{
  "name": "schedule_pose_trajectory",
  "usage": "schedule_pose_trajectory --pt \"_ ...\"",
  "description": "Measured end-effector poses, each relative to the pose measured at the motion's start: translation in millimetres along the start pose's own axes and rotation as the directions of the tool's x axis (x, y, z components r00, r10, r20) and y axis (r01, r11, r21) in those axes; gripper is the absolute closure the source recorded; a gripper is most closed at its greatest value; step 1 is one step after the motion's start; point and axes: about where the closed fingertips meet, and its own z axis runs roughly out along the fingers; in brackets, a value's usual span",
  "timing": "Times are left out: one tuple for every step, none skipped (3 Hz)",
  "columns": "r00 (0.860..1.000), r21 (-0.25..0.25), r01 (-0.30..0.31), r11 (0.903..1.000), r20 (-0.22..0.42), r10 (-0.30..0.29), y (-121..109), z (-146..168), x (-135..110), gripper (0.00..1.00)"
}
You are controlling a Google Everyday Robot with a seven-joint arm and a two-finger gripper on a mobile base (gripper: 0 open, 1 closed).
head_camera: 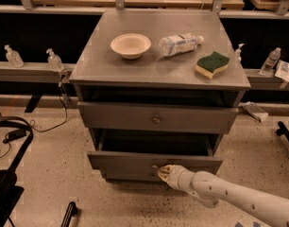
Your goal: Close middle drawer
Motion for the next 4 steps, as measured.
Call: schedule_pose_trajectory --pt "1.0 -0.012 0.005 0.9999 -0.006 -0.005 -0.4 13.5 1.3 1.0" --pt "1.0 -0.017 -0.006 0.9998 -0.017 0.006 -2.9 26.3 9.0 1.0" --pt "1.0 -0.017 -0.007 0.9998 -0.017 0.006 -3.1 26.7 9.2 1.0" --pt "1.0 -0.025 -0.018 0.9995 -0.014 0.018 -7.7 39.0 12.0 1.0"
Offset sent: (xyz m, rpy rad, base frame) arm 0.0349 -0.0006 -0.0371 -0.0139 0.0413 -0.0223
